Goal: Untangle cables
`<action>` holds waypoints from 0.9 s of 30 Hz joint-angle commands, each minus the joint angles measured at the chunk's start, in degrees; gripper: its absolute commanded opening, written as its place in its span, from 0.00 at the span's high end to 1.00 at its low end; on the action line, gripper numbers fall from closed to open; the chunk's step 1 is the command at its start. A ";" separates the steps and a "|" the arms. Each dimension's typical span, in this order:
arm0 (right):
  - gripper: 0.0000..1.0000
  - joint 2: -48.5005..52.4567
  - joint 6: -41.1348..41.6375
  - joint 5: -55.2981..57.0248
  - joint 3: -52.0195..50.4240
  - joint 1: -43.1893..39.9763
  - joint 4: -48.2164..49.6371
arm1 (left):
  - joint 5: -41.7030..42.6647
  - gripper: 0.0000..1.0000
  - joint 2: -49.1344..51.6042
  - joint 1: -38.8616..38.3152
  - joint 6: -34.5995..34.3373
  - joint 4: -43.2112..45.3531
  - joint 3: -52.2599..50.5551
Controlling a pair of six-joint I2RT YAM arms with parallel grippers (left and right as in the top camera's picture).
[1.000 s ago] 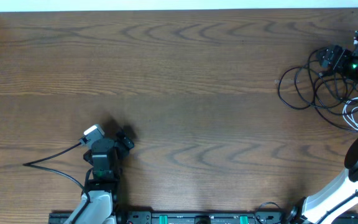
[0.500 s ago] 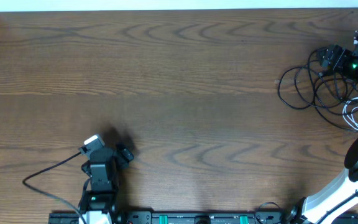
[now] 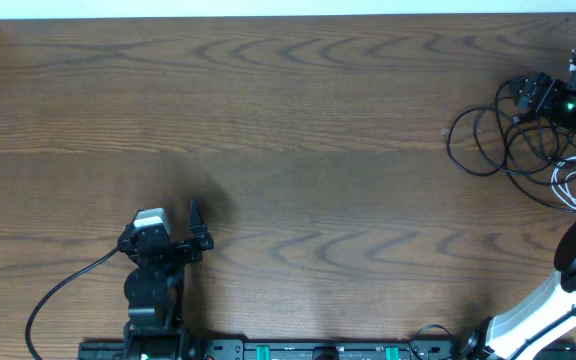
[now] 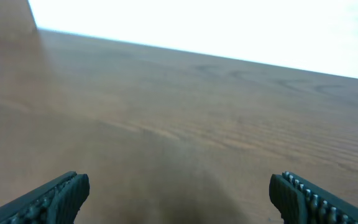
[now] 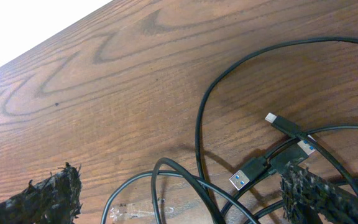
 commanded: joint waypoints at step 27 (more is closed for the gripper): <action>0.01 0.39 0.33 -0.94 0.98 0.26 -0.04 | 1.40 0.02 -6.78 -0.07 6.49 -2.10 -1.36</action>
